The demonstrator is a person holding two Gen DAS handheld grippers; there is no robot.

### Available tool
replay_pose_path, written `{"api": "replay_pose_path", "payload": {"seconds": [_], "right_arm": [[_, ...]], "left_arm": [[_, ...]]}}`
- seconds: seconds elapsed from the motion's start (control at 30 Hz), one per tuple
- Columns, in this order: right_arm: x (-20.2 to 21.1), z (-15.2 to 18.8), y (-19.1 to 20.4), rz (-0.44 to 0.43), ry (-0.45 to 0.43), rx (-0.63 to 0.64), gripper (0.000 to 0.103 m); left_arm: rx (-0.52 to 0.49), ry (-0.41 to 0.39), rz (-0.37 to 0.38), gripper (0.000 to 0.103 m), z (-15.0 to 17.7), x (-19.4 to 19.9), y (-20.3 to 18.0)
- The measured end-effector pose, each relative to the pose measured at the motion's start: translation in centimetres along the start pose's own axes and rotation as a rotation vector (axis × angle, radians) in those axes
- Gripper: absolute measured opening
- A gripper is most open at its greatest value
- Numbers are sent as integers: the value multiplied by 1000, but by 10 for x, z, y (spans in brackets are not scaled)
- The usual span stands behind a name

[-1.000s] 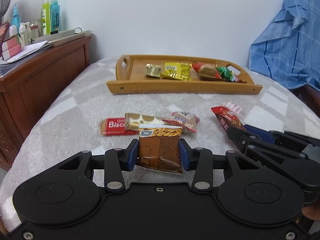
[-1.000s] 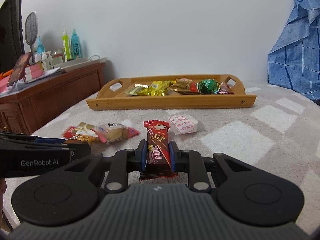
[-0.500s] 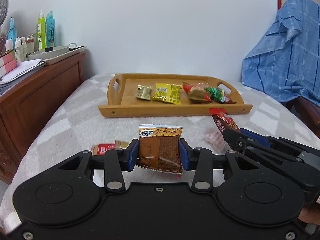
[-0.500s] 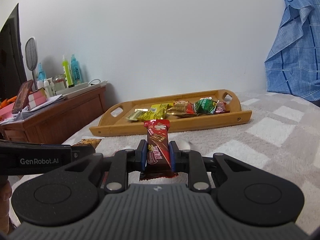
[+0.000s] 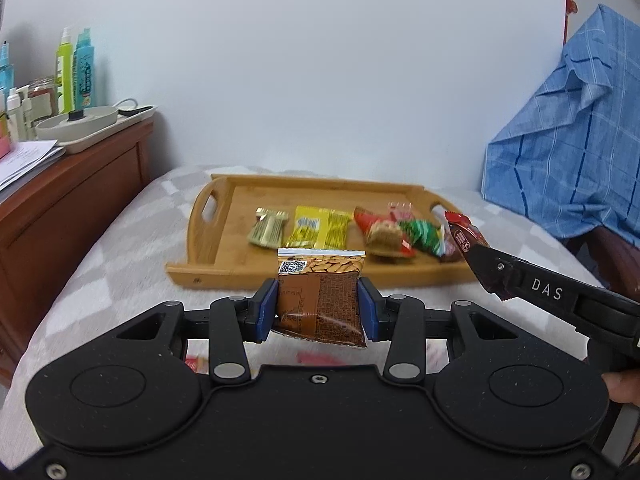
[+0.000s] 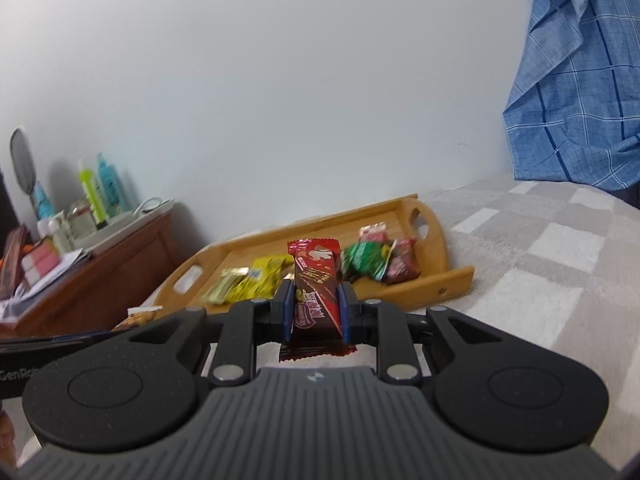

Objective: Organize snacks

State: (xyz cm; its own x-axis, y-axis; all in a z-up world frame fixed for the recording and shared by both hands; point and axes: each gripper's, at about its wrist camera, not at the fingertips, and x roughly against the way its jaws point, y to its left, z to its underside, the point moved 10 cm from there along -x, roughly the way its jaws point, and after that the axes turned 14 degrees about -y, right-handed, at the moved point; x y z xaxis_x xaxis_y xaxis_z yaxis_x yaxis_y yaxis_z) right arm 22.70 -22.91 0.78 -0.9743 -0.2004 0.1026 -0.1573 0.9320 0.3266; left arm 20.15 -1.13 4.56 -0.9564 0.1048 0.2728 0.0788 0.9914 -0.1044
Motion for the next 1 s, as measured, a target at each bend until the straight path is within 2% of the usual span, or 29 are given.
{"api": "replay_pose_path", "payload": {"seconds": [0.47, 0.7, 0.87, 1.0], "right_arm": [[-58, -39, -21, 18, -30, 52, 27], [-95, -53, -38, 36, -35, 10, 27], [-125, -57, -49, 41, -27, 22, 27], [-149, -51, -63, 58, 15, 5, 27]], "left_arm": [[50, -17, 26, 40, -48, -64, -9], [99, -8, 50, 40, -70, -109, -16], [133, 24, 55, 40, -72, -151, -29], [152, 59, 46, 40, -64, -186, -39]]}}
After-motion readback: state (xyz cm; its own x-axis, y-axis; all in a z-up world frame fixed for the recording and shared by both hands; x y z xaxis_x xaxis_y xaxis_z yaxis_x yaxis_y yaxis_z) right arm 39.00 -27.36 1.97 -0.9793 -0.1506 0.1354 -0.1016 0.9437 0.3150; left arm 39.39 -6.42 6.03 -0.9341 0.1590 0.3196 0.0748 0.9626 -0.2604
